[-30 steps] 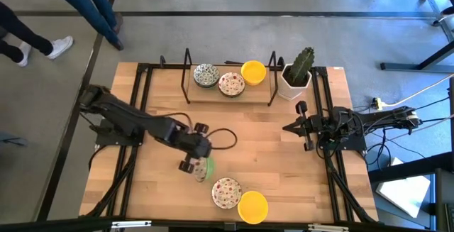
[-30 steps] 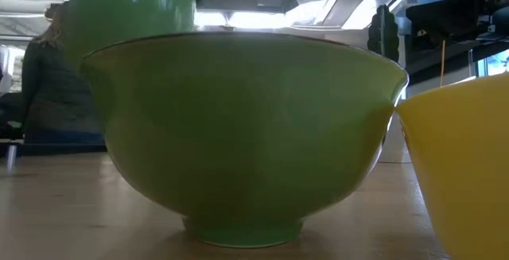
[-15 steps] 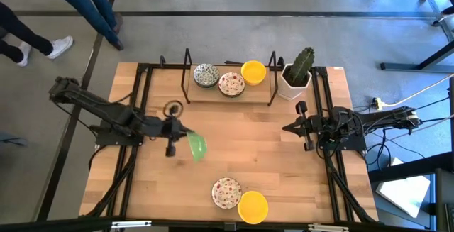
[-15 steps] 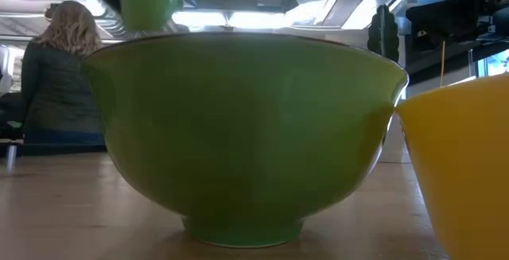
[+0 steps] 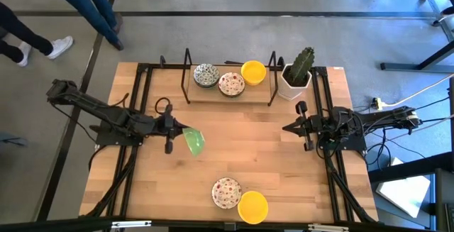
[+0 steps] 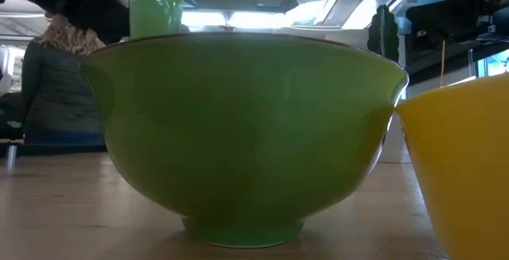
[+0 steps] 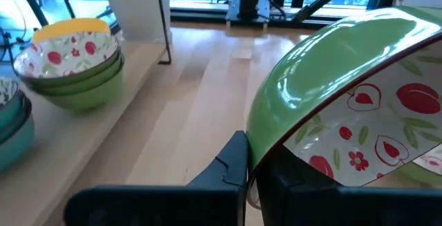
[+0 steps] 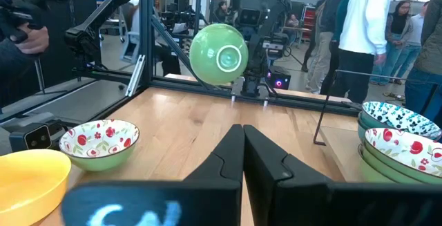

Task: Pick & Place Mini bowls
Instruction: Stack the red patterned bowl on the red patterned bowl on the shelf

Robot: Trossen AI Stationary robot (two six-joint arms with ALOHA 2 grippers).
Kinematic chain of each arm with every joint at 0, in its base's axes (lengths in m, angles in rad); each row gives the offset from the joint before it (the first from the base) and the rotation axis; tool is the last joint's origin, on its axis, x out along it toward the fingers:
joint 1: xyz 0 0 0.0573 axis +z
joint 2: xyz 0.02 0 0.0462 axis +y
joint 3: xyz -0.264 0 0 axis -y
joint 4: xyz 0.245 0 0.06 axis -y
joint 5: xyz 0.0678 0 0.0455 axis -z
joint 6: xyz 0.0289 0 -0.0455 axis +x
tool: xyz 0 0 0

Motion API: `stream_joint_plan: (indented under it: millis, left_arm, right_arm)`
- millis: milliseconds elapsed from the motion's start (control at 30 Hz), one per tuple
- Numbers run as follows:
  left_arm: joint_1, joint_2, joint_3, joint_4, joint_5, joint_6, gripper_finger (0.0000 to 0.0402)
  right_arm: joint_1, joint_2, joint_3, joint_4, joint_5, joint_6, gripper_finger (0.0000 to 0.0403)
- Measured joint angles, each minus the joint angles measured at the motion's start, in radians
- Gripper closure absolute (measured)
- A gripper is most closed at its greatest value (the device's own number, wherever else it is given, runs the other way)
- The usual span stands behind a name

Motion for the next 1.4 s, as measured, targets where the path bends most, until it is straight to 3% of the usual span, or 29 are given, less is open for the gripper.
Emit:
stream_joint_plan:
  millis: [267,433,600,933,1400]
  left_arm:
    - [0.041,0.021,0.059,0.062,0.01,0.136,0.0396]
    - [0.143,0.055,0.212,0.027,0.044,0.248,0.0396]
    - [0.275,0.141,0.445,-0.11,0.118,0.301,0.0396]
    - [0.519,0.493,0.999,-0.563,0.142,0.311,0.0395]
    - [0.757,1.086,1.674,-1.143,0.278,0.353,0.0396]
  right_arm:
    - [0.0,0.0,0.0,0.0,0.0,0.0,0.0395]
    - [0.0,0.0,0.0,0.003,0.0,0.002,0.0395]
    - [0.0,0.0,0.0,0.003,0.0,0.0,0.0395]
    - [0.0,0.0,0.0,0.0,0.0,0.001,0.0395]
    - [0.0,0.0,0.0,-0.001,0.0,0.0,0.0395]
